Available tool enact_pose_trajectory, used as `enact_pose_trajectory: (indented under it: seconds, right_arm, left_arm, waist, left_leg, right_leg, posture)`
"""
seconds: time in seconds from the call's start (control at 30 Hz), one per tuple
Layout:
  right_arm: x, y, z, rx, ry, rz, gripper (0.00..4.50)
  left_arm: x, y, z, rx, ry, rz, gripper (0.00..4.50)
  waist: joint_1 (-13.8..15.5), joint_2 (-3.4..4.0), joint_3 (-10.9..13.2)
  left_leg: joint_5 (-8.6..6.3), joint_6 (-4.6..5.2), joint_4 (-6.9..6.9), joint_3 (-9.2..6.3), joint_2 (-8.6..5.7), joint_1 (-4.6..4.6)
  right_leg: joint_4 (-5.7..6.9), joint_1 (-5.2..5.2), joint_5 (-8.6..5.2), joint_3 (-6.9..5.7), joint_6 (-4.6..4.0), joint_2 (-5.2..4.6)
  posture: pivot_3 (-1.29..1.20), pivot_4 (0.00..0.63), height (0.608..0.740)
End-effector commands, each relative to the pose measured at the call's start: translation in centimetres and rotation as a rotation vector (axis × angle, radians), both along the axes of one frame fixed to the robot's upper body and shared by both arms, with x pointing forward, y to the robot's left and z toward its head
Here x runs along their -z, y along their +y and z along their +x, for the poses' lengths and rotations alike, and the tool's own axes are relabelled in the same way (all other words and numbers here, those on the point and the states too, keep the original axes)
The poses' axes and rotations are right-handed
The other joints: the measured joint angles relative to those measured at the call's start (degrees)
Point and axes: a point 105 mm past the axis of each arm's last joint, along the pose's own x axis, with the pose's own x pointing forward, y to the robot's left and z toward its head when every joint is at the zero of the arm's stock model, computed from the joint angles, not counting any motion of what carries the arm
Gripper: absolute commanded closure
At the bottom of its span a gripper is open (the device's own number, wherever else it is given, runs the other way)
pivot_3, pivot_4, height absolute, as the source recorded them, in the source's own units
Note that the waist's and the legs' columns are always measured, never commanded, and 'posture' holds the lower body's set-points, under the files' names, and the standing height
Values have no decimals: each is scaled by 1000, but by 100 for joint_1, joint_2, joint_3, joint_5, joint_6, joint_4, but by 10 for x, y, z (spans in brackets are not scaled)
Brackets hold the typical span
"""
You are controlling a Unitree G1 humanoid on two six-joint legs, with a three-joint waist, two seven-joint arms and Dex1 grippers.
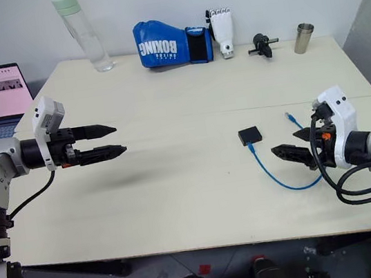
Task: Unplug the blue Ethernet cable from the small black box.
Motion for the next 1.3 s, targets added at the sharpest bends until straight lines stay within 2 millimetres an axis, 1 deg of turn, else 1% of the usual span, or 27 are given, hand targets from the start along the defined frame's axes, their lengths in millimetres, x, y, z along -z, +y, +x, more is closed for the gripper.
enact_pose_trajectory:
  seconds: [0.03, 0.47, 0.57, 0.7, 0.8, 0.93, 1.1, 1.17, 1.23, 1.3]
  right_arm:
    - [-7, -1, 0, 14, -27, -9, 0]
    - [-4, 2, 3, 29, -27, 6, 0]
    - [-2, 6, 3, 28, -28, 15, 0]
    - [5, 15, 8, 61, -34, 38, 0]
    - [14, 27, 16, 105, -41, 45, 0]
    - [29, 45, 27, 164, -48, 42, 0]
    - [50, 54, 44, 253, -41, 29, 0]
    - [57, 56, 54, 292, -50, 21, 0]
    - [67, 53, 64, 351, -53, 18, 0]
    - [75, 54, 70, 368, -57, 17, 0]
  left_arm:
    - [-14, -1, 0, 4, -56, -3, 13]
    - [-15, 1, -4, 24, -40, 18, 13]
    - [-13, -4, -7, 54, -20, 18, 13]
    - [-13, -18, -13, 121, -37, 27, 13]
    - [-13, -29, -19, 190, -67, 48, 13]
    - [-6, -39, -24, 255, -112, 111, 13]
    - [-2, -49, -22, 262, -133, 104, 13]
    - [-1, -54, -21, 264, -146, 95, 13]
    - [3, -58, -23, 273, -148, 98, 13]
    - [6, -61, -26, 282, -143, 97, 13]
  waist:
    - [4, 0, 0]
    - [2, 0, 0]
    - [1, 0, 0]
    - [2, 0, 0]
    - [-2, 0, 0]
    - [-8, 2, 0]
    - [2, 1, 0]
    - [1, 0, -1]
    - [-5, 0, -1]
    - [-12, 0, -1]
  left_leg:
    - [0, 0, 0, 0, 0, 0]
    - [0, 0, 1, 1, 0, 0]
    - [0, 0, 1, 1, 1, 0]
    - [0, 0, 1, 0, 2, -1]
    - [0, 0, 2, -1, 3, -1]
    - [0, 0, 1, 2, 5, -1]
    - [0, -1, 4, 1, 5, -5]
    - [0, 0, 4, 2, 3, -6]
    - [0, -1, 4, 3, 4, -5]
    - [0, 0, 4, 3, 5, -4]
  right_leg:
    - [0, 0, 0, 0, 0, 0]
    - [2, 0, 0, 1, 0, 0]
    - [2, 0, 0, 1, 0, 1]
    - [2, 0, 0, 1, 0, 3]
    - [3, 0, 0, 1, 0, 3]
    - [5, -4, 0, 5, -1, 5]
    - [6, -6, 0, 3, -1, 7]
    - [5, -7, 0, 4, -1, 5]
    - [7, -8, 0, 6, -1, 6]
    - [7, -8, 0, 6, -1, 7]
  posture:
    - [0, 150, 740]
    - [0, 150, 740]
    - [0, 150, 740]
    - [0, 150, 740]
    - [0, 150, 740]
    - [0, 150, 740]
    - [0, 150, 740]
    - [0, 150, 740]
    - [0, 150, 740]
    - [0, 150, 740]
